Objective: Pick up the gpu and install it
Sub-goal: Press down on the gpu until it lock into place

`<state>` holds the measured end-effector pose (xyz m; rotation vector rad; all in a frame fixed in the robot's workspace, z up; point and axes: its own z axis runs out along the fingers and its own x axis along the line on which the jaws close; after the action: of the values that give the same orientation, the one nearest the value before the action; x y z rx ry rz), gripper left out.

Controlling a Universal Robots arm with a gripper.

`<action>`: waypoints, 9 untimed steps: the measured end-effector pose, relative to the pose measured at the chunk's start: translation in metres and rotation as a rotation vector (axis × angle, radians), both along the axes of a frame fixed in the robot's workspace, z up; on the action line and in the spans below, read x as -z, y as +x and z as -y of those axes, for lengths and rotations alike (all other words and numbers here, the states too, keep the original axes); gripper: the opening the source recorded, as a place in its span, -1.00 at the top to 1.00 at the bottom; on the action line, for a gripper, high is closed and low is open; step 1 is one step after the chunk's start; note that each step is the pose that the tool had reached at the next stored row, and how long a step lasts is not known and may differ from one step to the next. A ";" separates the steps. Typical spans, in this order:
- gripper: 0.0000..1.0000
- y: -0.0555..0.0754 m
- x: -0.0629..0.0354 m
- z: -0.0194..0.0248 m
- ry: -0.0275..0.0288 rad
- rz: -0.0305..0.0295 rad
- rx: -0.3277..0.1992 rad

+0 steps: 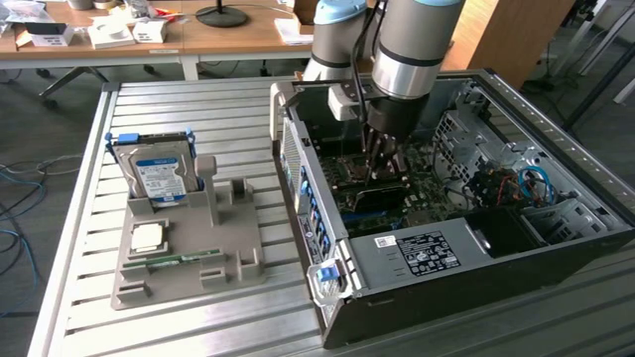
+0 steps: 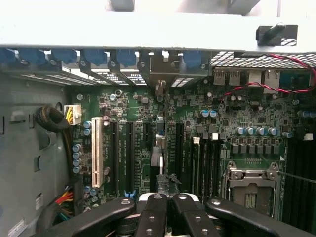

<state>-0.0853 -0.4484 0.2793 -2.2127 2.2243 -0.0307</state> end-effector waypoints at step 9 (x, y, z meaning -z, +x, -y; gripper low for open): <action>0.79 -0.002 0.0024 -0.0021 -0.0043 -0.0001 0.000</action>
<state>-0.0877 -0.4462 0.2769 -2.2149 2.2265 -0.0355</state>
